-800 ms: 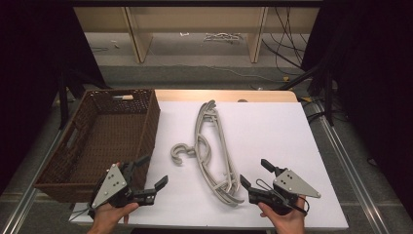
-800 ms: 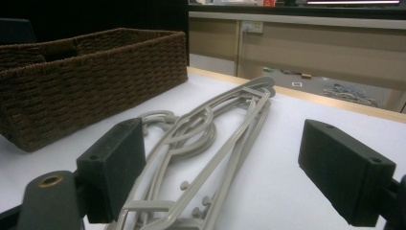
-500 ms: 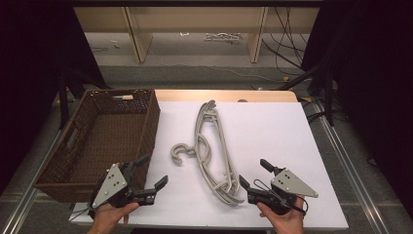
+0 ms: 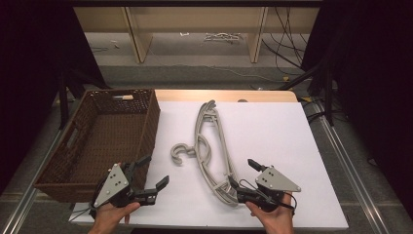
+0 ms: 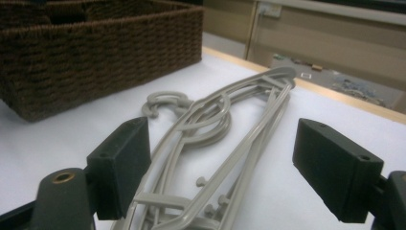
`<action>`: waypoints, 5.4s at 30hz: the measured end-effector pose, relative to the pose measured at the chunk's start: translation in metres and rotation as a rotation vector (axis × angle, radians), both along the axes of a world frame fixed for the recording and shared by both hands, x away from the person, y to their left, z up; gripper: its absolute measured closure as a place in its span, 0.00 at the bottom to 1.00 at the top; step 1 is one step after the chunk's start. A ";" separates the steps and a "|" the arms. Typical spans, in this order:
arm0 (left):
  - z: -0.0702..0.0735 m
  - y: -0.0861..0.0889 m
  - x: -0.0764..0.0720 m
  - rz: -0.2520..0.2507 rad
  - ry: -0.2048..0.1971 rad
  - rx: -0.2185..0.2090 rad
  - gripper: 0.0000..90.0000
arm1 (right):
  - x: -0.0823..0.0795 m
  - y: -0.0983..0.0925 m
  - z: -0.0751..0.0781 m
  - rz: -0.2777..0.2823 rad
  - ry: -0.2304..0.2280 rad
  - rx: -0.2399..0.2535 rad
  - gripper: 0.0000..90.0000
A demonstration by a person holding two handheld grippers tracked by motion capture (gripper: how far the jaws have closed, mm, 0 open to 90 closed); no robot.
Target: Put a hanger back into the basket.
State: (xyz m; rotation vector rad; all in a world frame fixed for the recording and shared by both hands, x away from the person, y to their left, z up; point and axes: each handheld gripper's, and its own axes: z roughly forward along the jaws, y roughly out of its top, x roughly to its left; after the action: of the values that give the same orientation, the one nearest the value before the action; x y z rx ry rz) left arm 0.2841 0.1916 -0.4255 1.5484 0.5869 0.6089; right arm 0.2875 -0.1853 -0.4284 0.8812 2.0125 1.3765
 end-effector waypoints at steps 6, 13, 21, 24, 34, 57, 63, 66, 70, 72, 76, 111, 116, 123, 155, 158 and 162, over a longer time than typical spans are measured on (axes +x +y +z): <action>-0.002 -0.003 0.000 -0.002 0.014 0.008 0.18 | 0.013 0.018 -0.001 0.057 0.077 -0.080 0.26; -0.001 -0.001 0.001 0.001 0.011 0.004 0.18 | 0.030 0.044 0.002 0.118 0.170 -0.186 0.29; 0.000 0.000 0.000 -0.001 0.009 0.001 0.18 | 0.051 0.084 -0.004 0.177 0.280 -0.316 0.32; 0.000 0.000 0.000 -0.001 0.009 -0.003 0.18 | 0.061 0.097 -0.010 0.164 0.306 -0.355 0.34; 0.000 0.001 -0.001 -0.003 0.010 -0.009 0.18 | 0.086 0.123 -0.024 0.134 0.401 -0.513 0.43; 0.001 0.001 -0.001 -0.014 0.016 -0.007 0.18 | 0.103 0.127 -0.029 0.113 0.509 -0.505 0.70; 0.001 0.001 -0.002 -0.013 0.017 -0.010 0.18 | 0.103 0.125 -0.021 0.123 0.533 -0.480 0.76; 0.002 0.002 -0.002 -0.010 0.015 -0.012 0.18 | 0.104 0.121 -0.018 0.121 0.549 -0.454 0.77; 0.002 0.002 -0.001 -0.006 0.014 -0.010 0.18 | 0.102 0.117 -0.001 0.110 0.549 -0.438 0.78; 0.001 0.002 -0.001 -0.006 0.014 -0.009 0.18 | 0.103 0.115 0.001 0.113 0.548 -0.427 0.79; 0.001 0.002 -0.002 -0.004 0.014 -0.006 0.18 | 0.105 0.102 0.008 0.091 0.559 -0.437 0.84; 0.008 0.004 -0.001 0.003 -0.007 0.010 0.19 | 0.080 0.014 0.057 0.234 0.458 -0.336 0.92; 0.016 -0.004 0.004 0.017 0.013 0.112 0.19 | 0.072 0.008 0.060 0.277 0.431 -0.325 0.92; 0.034 -0.025 0.013 -0.025 0.008 0.258 0.20 | 0.058 0.007 0.066 0.357 0.430 -0.328 0.93; 0.040 -0.075 0.060 -0.450 0.052 0.653 0.65 | 0.025 0.013 0.068 0.585 0.429 -0.341 0.93; 0.044 -0.076 0.058 -0.494 0.002 0.715 0.72 | 0.027 0.011 0.069 0.603 0.421 -0.349 0.92; 0.046 -0.077 0.058 -0.528 -0.003 0.691 0.79 | 0.030 0.003 0.078 0.611 0.395 -0.317 0.91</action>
State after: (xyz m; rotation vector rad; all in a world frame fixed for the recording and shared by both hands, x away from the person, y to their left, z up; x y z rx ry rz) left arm 0.3423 0.1150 -0.3792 2.2395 -0.0762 0.4164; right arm 0.3173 -0.1827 -0.3507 0.4267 2.8737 1.1709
